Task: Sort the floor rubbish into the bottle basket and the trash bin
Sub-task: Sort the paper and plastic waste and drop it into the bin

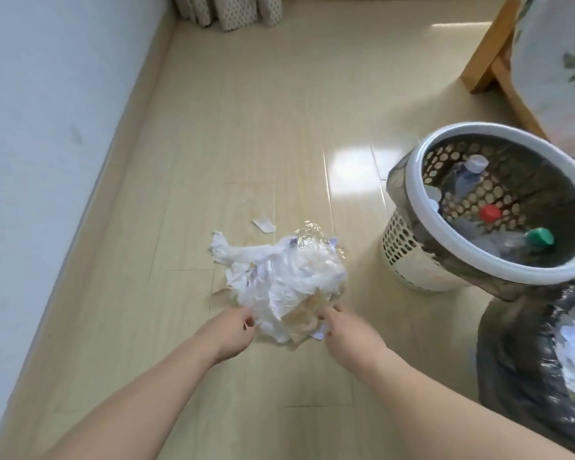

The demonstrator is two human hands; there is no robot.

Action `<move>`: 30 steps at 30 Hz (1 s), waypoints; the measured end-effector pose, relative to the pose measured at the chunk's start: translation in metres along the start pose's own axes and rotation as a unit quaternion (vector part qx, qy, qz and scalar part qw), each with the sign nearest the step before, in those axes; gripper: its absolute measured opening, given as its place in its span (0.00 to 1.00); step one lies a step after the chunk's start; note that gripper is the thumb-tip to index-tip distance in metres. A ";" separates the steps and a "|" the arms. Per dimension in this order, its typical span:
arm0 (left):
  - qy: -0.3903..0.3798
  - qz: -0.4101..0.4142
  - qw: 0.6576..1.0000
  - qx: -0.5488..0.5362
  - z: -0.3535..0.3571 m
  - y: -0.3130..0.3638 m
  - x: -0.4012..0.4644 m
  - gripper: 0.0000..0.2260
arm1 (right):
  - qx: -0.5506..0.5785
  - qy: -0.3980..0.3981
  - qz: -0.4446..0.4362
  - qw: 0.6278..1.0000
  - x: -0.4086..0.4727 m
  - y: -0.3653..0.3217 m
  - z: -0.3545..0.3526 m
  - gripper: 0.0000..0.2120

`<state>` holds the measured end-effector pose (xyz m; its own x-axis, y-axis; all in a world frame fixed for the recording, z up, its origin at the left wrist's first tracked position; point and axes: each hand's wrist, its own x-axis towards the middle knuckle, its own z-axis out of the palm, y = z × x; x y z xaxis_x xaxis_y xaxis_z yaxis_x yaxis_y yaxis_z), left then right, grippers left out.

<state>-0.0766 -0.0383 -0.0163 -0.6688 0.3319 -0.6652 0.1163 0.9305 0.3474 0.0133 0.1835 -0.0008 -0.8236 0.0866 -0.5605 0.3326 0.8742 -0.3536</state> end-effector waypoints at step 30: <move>0.266 -0.072 0.944 -0.184 -0.008 -0.047 0.045 0.11 | -0.122 0.117 -0.088 0.982 0.040 -0.043 -0.017 0.08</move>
<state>-0.1182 -0.0685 -0.0569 -0.9435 -0.0094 -0.3312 -0.2011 0.8106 0.5500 -0.0417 0.1578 0.0042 -0.9508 0.0057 -0.3097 0.0789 0.9713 -0.2243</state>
